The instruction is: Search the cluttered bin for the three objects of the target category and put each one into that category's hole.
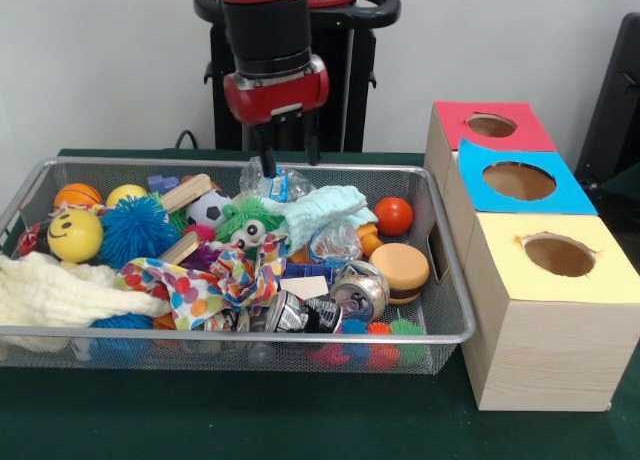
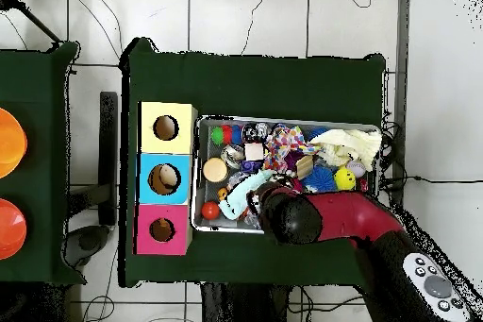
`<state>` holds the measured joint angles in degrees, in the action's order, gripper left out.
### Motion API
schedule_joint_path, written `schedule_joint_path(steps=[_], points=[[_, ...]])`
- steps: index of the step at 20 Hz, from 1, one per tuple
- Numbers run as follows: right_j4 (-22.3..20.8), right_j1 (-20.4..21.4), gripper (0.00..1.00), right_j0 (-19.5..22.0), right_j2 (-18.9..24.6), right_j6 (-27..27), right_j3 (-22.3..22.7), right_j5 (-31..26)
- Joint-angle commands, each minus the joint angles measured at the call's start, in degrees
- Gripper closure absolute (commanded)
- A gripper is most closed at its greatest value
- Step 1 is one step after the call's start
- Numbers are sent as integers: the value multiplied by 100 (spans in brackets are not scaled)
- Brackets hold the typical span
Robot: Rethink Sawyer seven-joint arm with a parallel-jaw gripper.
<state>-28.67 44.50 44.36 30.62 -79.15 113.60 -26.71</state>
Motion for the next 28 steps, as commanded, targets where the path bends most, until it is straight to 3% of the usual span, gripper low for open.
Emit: schedule_joint_path(steps=[1,8,18,28], points=[[-275,241,0,-214,-88,-620,522,557],[-240,207,0,-130,-71,-493,554,612],[-443,-227,0,-245,-296,-475,298,890],[-171,293,0,-104,-99,-326,595,563]])
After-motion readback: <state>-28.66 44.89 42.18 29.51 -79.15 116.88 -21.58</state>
